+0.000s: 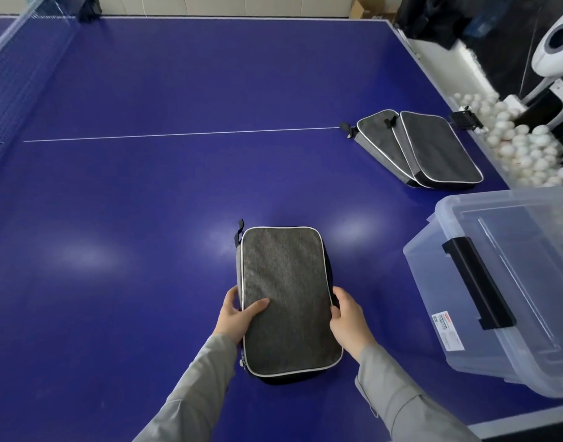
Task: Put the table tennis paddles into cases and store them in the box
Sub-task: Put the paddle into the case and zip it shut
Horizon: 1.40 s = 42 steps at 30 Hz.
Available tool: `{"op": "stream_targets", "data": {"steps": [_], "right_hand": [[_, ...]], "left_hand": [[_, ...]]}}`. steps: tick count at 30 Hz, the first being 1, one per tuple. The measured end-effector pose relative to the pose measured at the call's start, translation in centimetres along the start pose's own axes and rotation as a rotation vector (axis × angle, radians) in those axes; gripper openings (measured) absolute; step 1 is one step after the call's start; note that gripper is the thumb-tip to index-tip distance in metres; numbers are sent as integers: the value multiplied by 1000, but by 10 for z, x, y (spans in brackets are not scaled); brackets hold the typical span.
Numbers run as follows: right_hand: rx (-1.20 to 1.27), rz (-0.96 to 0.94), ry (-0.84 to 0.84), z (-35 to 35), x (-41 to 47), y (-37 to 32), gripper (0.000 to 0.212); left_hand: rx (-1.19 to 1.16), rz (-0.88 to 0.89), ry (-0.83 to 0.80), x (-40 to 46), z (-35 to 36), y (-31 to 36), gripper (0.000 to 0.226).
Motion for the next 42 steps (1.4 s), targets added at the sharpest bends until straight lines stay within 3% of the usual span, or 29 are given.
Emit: {"op": "stream_targets", "data": {"steps": [7, 10, 15, 18, 23, 28, 33, 42], "right_hand": [[160, -21, 120, -23, -4, -7, 39], [260, -51, 200, -33, -5, -20, 39], [445, -152, 479, -35, -23, -52, 27], [286, -311, 629, -23, -50, -76, 27], [-41, -611, 561, 18, -71, -125, 24], [-53, -587, 598, 25, -62, -150, 28], [-136, -575, 672, 16, -56, -154, 17], [-302, -639, 652, 8, -63, -165, 16]], "left_hand": [[-158, 58, 40, -19, 4, 11, 69], [-283, 88, 88, -27, -1, 21, 61], [-522, 162, 165, -45, -13, 50, 57], [-626, 202, 196, -55, -16, 66, 60], [-775, 261, 257, -71, -12, 85, 58], [-827, 306, 316, -82, -7, 91, 64], [-835, 324, 319, -90, -2, 94, 66], [-798, 347, 351, -97, -1, 97, 64]]}}
Point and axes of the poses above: each hand's wrist, its own x-axis towards the middle knuckle, its own z-axis out of the palm, y = z × x, the point moved 5 cm from there along x, towards the middle knuckle, and after that the axes turned 15 degrees about -z, right-handed, at the moved point
